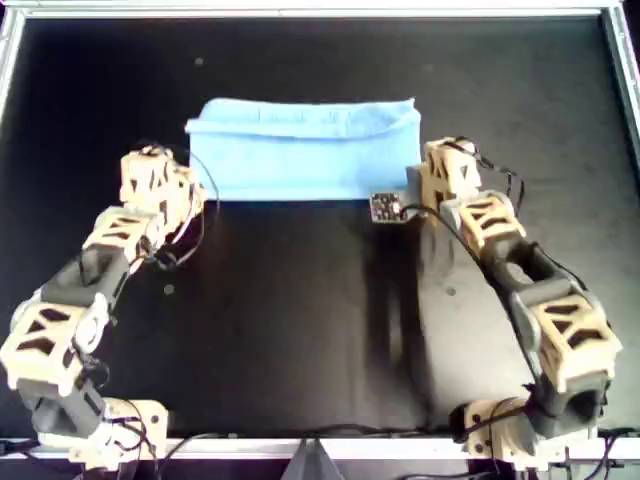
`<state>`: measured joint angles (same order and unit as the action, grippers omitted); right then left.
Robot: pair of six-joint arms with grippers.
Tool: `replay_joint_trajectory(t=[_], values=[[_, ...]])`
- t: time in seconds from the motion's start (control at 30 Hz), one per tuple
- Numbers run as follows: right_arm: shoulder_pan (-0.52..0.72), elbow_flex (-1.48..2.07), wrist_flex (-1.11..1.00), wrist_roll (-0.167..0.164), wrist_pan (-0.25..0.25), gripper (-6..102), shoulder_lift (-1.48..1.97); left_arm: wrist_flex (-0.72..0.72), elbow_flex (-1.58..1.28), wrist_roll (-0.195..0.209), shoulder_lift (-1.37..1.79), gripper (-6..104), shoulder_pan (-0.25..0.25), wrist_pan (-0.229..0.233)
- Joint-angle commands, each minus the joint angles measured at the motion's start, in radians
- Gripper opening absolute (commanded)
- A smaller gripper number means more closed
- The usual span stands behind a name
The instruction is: Fold a cloth
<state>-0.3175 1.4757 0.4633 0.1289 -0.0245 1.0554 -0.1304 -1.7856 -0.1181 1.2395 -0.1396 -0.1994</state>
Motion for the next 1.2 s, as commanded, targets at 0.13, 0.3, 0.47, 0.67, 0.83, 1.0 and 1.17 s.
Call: replay_joint_trajectory(t=[0.13, 0.3, 0.47, 0.67, 0.83, 1.0, 1.17], values=[[0.009, 0.126, 0.011, 0.005, -0.005, -1, 0.219, -0.002, -0.16, 0.005, 0.238, 4, -0.023, 0.003], [0.006, 0.264, 0.011, 0.005, -0.005, -1, 0.328, -0.002, -0.272, 0.0, 0.321, 4, -0.023, 0.003], [-0.005, 0.4, 0.011, 0.006, -0.005, -1, 0.453, -0.002, -0.365, 0.006, 0.396, 4, -0.025, 0.002], [-0.006, 0.517, 0.011, 0.006, -0.005, -1, 0.569, -0.002, -0.457, 0.006, 0.477, 4, -0.025, 0.002], [-0.006, 0.584, 0.011, 0.006, -0.005, -1, 0.597, -0.002, -0.526, 0.006, 0.529, 4, -0.025, 0.002], [-0.008, 0.627, 0.011, 0.006, -0.003, -1, 0.598, -0.002, -0.589, 0.006, 0.563, 4, -0.025, 0.0], [-0.008, 0.638, 0.011, 0.006, -0.003, -1, 0.597, -0.002, -0.607, 0.006, 0.563, 4, -0.026, 0.0]])
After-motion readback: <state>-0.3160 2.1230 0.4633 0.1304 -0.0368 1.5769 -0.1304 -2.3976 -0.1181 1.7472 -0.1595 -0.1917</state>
